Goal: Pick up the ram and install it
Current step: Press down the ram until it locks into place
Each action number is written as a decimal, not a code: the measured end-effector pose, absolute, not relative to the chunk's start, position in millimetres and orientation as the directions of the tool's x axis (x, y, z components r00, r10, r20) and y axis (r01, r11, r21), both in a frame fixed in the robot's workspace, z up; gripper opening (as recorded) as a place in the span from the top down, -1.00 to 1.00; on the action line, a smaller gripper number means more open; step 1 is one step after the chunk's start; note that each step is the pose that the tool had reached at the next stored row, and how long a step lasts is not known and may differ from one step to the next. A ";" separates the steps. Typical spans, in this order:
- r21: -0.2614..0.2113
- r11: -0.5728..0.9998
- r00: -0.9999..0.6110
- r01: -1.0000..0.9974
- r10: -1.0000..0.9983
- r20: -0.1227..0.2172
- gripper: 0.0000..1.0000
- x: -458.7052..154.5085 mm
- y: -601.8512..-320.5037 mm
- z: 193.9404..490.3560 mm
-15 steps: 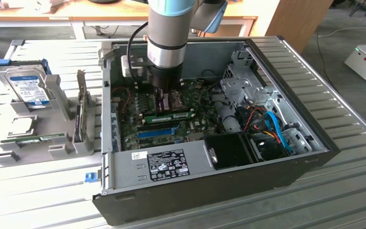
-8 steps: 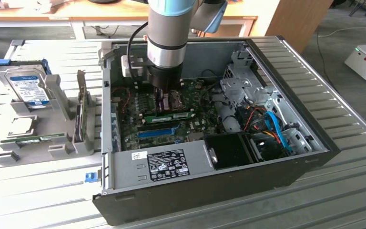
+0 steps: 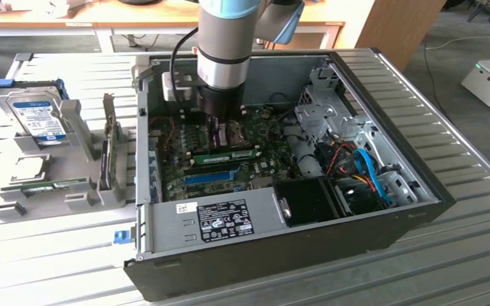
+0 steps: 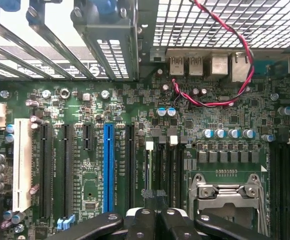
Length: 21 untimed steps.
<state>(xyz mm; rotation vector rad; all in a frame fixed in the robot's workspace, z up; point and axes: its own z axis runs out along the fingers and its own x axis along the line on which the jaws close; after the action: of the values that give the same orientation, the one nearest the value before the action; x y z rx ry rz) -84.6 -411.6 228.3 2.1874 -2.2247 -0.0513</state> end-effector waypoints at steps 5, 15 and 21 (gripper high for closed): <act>0.038 0.017 -0.017 -0.999 -1.000 -0.005 0.79 -84.6 -411.6 235.7; 0.038 0.017 -0.017 -0.999 -1.000 0.002 0.79 -84.6 -411.6 256.0; 0.038 0.017 -0.017 -0.999 -1.000 0.007 0.79 -84.6 -411.6 269.0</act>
<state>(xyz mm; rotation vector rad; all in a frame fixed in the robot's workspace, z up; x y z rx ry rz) -84.6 -411.6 269.0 2.1799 -2.2176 -0.0347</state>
